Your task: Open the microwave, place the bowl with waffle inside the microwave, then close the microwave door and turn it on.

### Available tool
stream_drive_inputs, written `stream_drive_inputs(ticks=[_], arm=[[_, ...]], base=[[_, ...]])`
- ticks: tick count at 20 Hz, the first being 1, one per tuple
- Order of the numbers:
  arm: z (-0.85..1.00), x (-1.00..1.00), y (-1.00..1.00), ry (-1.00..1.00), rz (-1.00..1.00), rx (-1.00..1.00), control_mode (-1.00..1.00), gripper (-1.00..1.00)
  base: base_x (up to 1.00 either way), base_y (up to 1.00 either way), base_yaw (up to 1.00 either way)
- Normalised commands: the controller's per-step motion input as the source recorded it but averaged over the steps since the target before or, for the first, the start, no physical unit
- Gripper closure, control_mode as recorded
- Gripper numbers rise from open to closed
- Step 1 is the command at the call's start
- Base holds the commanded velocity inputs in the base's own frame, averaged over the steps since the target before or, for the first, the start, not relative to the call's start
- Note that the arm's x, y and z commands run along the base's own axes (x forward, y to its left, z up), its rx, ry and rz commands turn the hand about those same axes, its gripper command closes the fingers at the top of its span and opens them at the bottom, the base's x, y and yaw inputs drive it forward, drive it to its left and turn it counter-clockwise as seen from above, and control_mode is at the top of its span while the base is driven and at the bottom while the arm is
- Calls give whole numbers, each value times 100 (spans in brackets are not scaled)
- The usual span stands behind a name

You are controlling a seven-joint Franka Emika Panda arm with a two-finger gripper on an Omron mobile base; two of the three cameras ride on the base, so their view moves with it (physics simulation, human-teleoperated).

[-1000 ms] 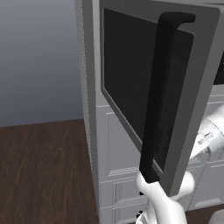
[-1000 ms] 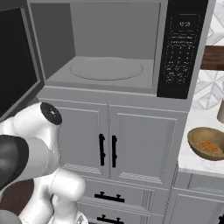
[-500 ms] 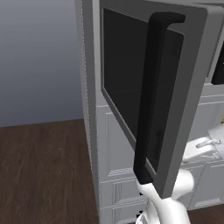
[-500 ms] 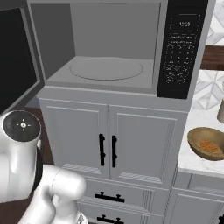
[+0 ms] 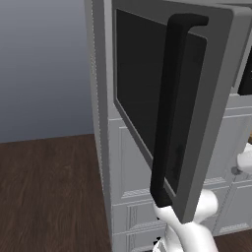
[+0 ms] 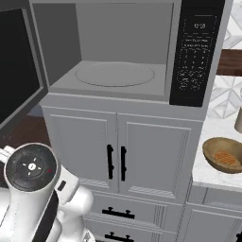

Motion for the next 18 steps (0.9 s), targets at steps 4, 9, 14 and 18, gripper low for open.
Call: stream_drive_inputs(ticks=[4, 9, 14, 18], arm=[[-24, 17, -100, 13, -58, 0, -100, -100], [-21, 21, -100, 9, -60, 0, -100, -100], [-7, 28, -100, 10, -56, 5, -100, -100], [0, 28, -100, 4, -44, 19, -100, -100]], base=[[0, 0, 0], [0, 0, 0], [0, 0, 0], [0, 0, 0]])
